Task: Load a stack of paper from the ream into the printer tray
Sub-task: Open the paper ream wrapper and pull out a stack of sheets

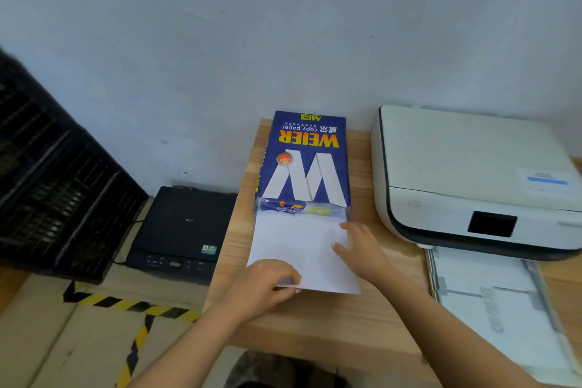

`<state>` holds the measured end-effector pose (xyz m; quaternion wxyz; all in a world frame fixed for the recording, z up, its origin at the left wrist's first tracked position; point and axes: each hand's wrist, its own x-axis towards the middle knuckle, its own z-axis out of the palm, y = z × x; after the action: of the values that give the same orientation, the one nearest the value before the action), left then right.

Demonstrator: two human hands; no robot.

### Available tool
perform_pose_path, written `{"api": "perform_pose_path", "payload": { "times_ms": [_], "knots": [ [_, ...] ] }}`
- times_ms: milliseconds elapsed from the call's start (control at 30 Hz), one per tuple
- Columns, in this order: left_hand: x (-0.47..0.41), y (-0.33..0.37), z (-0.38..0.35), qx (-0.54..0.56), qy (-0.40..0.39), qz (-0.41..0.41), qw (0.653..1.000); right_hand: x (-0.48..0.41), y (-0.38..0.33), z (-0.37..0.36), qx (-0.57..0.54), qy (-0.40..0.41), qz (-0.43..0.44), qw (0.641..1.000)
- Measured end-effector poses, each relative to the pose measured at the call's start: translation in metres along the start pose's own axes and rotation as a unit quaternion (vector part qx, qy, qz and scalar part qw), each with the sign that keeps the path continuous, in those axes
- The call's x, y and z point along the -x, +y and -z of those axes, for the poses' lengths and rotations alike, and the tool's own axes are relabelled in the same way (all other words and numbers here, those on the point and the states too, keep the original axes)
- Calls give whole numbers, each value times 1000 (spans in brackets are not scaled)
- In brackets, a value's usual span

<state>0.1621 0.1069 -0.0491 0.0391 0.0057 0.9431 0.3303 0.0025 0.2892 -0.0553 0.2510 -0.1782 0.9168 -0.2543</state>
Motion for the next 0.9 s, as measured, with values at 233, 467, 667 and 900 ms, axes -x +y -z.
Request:
{"api": "perform_pose_path", "payload": {
  "times_ms": [233, 467, 667, 900],
  "knots": [
    [27, 9, -10, -1, -1, 0, 1000, 12, 0, -18, -210, 72, -105, 969],
    [29, 13, -11, -2, -18, 6, 1000, 16, 1, -25, -130, 53, -79, 987],
    [26, 15, -7, 12, -37, 4, 999, 4, 6, -23, -348, 98, -238, 901],
    [9, 7, 15, 82, -19, 83, 993, 13, 1, -10, -418, 61, -243, 873]
  ]
}}
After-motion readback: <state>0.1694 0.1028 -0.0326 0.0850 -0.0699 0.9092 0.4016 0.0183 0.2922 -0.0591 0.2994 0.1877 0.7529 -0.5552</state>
